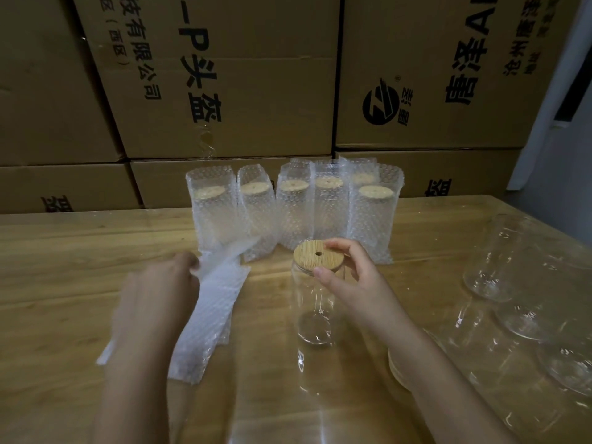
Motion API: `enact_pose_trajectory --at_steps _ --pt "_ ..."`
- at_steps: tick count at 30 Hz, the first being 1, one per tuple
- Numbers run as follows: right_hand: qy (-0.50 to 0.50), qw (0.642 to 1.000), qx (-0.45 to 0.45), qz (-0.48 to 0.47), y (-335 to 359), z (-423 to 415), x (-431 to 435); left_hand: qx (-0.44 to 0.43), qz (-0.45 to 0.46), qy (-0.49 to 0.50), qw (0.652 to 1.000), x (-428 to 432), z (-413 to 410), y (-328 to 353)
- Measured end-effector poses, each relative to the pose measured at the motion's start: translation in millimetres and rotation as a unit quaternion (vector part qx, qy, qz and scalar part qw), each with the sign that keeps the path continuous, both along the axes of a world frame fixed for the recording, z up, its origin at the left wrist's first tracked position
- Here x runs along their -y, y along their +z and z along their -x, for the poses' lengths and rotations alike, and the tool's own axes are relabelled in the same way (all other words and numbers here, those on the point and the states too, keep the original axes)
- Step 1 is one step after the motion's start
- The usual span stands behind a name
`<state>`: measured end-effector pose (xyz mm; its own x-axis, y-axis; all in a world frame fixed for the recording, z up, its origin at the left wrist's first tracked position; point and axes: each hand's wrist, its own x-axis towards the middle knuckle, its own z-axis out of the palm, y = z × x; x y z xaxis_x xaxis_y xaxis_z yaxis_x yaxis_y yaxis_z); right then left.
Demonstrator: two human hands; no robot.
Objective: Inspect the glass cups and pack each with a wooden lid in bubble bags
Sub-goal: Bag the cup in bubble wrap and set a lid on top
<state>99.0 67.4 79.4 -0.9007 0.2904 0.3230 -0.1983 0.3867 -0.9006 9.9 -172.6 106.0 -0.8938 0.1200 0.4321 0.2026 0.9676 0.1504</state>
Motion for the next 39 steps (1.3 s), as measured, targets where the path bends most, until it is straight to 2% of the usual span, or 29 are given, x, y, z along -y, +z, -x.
enact_pose_trajectory --at_steps 2,4,5,7,9,11,13,14,17,19,20,22,24,26,28,32,35,39 --pt "-0.020 0.998 -0.025 -0.047 6 -4 1 -0.125 -0.023 -0.064 0.990 2 -13 19" --pt "-0.022 0.991 -0.052 -0.118 15 -11 3 -0.235 -0.069 -0.142 0.959 1 -27 38" --pt "-0.011 0.987 -0.063 -0.150 20 -13 4 -0.262 -0.103 -0.190 0.941 2 -34 47" --pt "0.012 0.978 -0.081 -0.190 28 -19 7 -0.276 -0.179 -0.280 0.902 1 -47 58" --pt "0.028 0.975 -0.095 -0.198 36 -25 12 -0.245 -0.228 -0.339 0.879 3 -47 56" --pt "0.054 0.981 -0.088 -0.163 43 -31 17 -0.164 -0.305 -0.357 0.867 4 -35 46" --pt "0.100 0.989 -0.053 -0.098 50 -38 20 -0.098 -0.413 -0.350 0.835 0 -34 45" --pt "0.130 0.989 -0.032 -0.067 53 -41 21 -0.108 -0.421 -0.362 0.825 -2 -39 48" --pt "0.193 0.980 -0.042 -0.030 58 -45 22 -0.246 -0.349 -0.374 0.823 -16 -60 59" --pt "0.174 0.981 -0.080 -0.008 63 -47 19 -0.265 -0.383 -0.336 0.819 -22 -58 56" --pt "0.158 0.982 -0.100 0.008 65 -48 14 -0.250 -0.408 -0.322 0.817 -24 -50 50" --pt "0.134 0.981 -0.131 0.058 68 -49 3 -0.130 -0.501 -0.290 0.805 -24 -36 40" --pt "0.113 0.981 -0.136 0.082 70 -50 -8 0.056 -0.588 -0.282 0.756 -21 -23 31" --pt "0.095 0.983 -0.126 0.092 71 -51 -16 0.230 -0.602 -0.305 0.702 -19 -14 20" --pt "0.071 0.986 -0.118 0.096 72 -52 -23 0.309 -0.588 -0.326 0.673 -21 -10 11" --pt "-0.005 0.995 -0.103 0.016 76 -59 -36 0.260 -0.618 -0.330 0.664 -25 -10 9" --pt "-0.034 0.988 -0.141 -0.054 80 -66 -38 0.231 -0.619 -0.361 0.658 -21 -14 15" --pt "0.009 0.981 -0.173 -0.086 85 -69 -33 0.232 -0.496 -0.367 0.752 -34 -21 13"
